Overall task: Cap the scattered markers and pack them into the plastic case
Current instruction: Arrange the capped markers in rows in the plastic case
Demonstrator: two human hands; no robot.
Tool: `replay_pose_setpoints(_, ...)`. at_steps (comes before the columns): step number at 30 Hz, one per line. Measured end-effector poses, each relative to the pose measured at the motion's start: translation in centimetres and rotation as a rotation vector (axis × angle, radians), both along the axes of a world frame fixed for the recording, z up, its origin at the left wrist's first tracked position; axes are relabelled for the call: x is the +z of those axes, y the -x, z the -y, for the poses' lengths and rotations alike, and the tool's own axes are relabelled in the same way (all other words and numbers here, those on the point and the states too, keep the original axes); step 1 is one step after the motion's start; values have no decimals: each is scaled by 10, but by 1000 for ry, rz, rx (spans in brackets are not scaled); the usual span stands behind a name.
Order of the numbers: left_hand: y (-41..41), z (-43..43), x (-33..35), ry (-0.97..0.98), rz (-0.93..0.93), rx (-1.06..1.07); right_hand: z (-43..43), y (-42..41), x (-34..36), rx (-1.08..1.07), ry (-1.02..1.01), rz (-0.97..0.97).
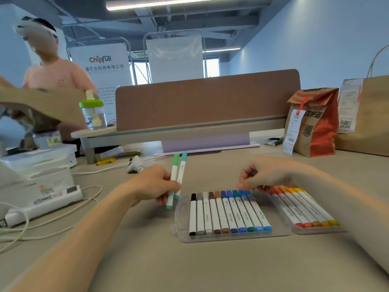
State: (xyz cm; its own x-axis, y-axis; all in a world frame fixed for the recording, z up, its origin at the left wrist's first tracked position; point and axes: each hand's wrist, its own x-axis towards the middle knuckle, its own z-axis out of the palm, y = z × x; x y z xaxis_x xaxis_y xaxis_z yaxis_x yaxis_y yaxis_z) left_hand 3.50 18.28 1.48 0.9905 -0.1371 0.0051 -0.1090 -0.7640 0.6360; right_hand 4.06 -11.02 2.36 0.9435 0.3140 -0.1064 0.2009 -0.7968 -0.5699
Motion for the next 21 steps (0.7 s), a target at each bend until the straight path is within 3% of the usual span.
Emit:
replay_pose_setpoints(4, 18, 24, 4, 184, 28, -168, -6, 4, 2, -16, -366, 14)
replay_pose_setpoints(9, 22, 52, 15, 177, -11, -325, -6, 12, 11, 70, -659, -21)
replay_pose_setpoints(17, -2, 97, 33, 190, -21, -463, 1, 10, 22, 23, -832, 110)
replay_pose_setpoints(21, -13, 118, 36, 213, -60, -525, 13, 3, 29, -60, -779, 165)
